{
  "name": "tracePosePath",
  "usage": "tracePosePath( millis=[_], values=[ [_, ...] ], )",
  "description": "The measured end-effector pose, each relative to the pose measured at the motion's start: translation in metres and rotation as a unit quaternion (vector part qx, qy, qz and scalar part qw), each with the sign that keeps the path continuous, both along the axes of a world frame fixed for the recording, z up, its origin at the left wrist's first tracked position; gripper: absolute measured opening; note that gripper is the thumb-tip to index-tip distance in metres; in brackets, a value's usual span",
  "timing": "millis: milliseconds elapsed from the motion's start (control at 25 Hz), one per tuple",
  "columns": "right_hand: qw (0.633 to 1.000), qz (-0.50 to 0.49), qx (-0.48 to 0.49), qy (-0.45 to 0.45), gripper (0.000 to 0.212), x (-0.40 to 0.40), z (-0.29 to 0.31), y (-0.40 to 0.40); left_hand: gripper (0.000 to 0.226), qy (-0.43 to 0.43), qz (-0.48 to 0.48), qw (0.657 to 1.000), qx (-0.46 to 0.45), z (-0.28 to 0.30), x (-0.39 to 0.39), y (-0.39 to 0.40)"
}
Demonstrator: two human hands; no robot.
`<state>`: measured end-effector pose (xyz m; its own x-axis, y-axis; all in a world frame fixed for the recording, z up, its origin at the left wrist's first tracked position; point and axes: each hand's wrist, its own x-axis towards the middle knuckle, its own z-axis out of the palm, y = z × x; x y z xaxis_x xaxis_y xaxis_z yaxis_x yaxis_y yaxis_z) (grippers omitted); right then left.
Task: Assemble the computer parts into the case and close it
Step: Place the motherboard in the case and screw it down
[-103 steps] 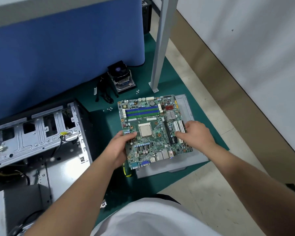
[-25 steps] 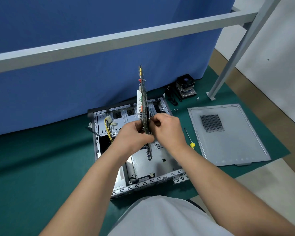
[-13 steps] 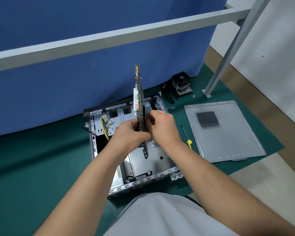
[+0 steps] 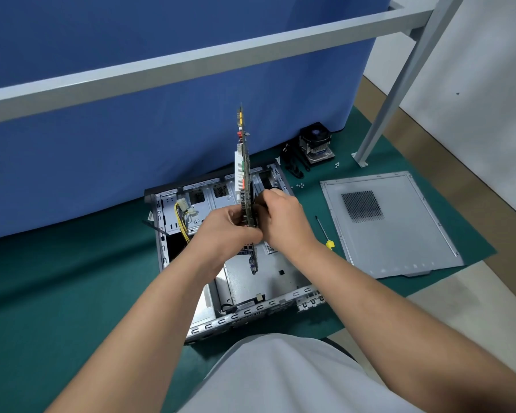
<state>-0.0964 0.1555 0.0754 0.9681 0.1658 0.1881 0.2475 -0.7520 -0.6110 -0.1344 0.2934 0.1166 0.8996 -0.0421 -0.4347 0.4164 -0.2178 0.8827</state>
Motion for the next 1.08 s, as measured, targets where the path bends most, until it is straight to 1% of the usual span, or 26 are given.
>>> tracePosePath(
  millis=[240,440,600,760,1080],
  values=[
    [0.998,-0.015,0.054,0.039,0.02,-0.0044,-0.0038,0.0017,0.031,0.004,0.003,1.0,-0.017,0.0027,0.0023,0.0034],
    [0.994,-0.041,0.08,0.056,0.015,-0.003,-0.0049,0.0018,0.031,0.009,-0.004,1.0,-0.019,0.0008,0.0038,0.0019],
    [0.992,-0.028,0.099,0.066,0.014,0.0026,0.0001,-0.0032,0.031,0.008,-0.004,0.999,-0.033,-0.0006,0.0014,0.0063],
    [0.993,-0.045,0.095,0.051,0.011,0.0027,-0.001,-0.0008,0.031,0.011,0.001,0.999,-0.052,-0.0004,0.0002,0.009],
    [0.995,-0.039,0.09,0.019,0.012,-0.0009,-0.0064,0.0023,0.03,0.011,0.01,0.998,-0.058,-0.0024,0.0002,0.009]
  ],
)
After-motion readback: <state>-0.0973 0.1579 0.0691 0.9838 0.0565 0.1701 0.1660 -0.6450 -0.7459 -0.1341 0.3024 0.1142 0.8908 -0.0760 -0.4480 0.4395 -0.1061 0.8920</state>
